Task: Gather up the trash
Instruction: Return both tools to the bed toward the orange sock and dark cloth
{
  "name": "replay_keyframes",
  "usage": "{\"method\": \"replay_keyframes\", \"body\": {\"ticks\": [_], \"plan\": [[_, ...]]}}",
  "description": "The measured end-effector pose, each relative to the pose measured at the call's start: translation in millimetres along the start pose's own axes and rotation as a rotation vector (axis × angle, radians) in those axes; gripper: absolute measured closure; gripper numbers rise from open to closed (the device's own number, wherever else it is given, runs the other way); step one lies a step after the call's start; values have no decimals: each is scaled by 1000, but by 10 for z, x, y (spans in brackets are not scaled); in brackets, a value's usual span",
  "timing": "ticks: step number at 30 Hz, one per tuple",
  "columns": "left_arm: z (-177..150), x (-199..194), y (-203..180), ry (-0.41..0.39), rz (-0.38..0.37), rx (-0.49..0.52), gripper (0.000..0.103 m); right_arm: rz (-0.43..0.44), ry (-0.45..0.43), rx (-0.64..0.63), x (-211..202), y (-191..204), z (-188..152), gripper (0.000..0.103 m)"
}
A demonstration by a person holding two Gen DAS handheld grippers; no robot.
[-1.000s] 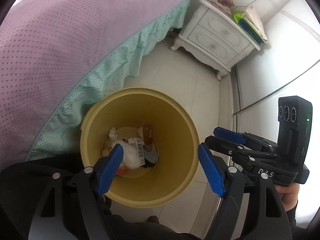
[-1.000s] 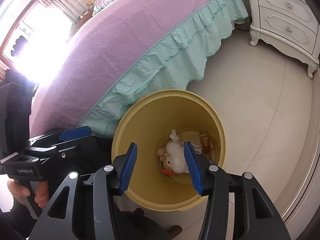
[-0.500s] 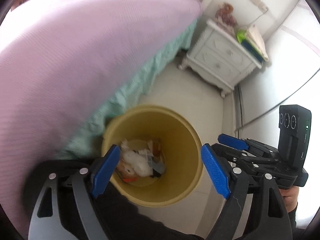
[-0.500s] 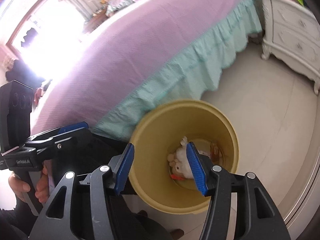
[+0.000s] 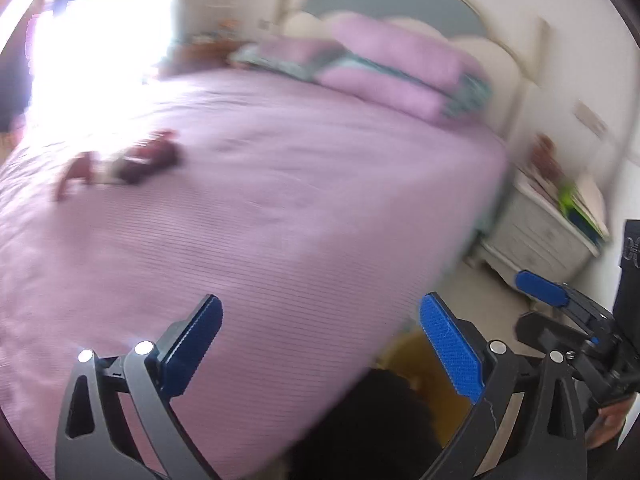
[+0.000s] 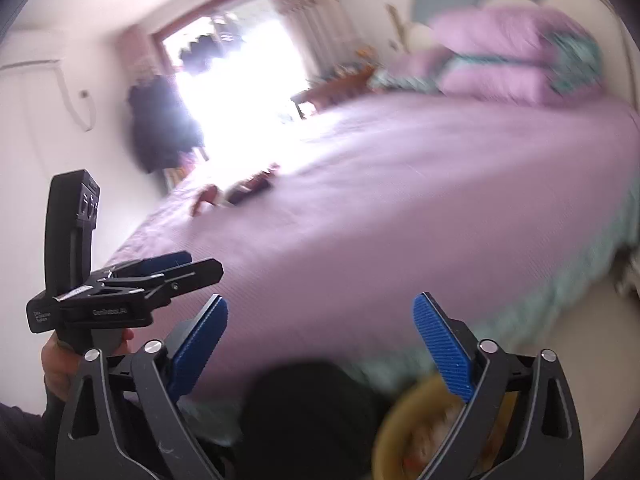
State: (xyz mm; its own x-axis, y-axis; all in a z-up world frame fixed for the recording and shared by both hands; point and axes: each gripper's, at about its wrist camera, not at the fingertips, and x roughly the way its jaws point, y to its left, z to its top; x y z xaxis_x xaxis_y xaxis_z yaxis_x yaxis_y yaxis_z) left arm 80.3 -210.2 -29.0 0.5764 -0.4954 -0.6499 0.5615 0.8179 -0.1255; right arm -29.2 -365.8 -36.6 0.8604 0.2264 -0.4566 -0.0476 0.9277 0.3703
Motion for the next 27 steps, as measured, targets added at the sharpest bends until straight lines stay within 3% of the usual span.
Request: {"method": "replay_keyframes", "body": {"ticks": [7, 12, 22, 27], "plan": [[166, -425, 786, -99, 178, -118, 4, 124, -30, -102, 551, 628, 433, 8], [208, -547, 1203, -118, 254, -163, 4, 132, 8, -177, 1042, 970, 584, 8], [263, -299, 1779, -79, 305, -218, 4, 164, 64, -187, 1651, 1139, 758, 8], [367, -52, 2116, -70, 316, -267, 4, 125, 97, -173, 2102, 1101, 880, 8]]}}
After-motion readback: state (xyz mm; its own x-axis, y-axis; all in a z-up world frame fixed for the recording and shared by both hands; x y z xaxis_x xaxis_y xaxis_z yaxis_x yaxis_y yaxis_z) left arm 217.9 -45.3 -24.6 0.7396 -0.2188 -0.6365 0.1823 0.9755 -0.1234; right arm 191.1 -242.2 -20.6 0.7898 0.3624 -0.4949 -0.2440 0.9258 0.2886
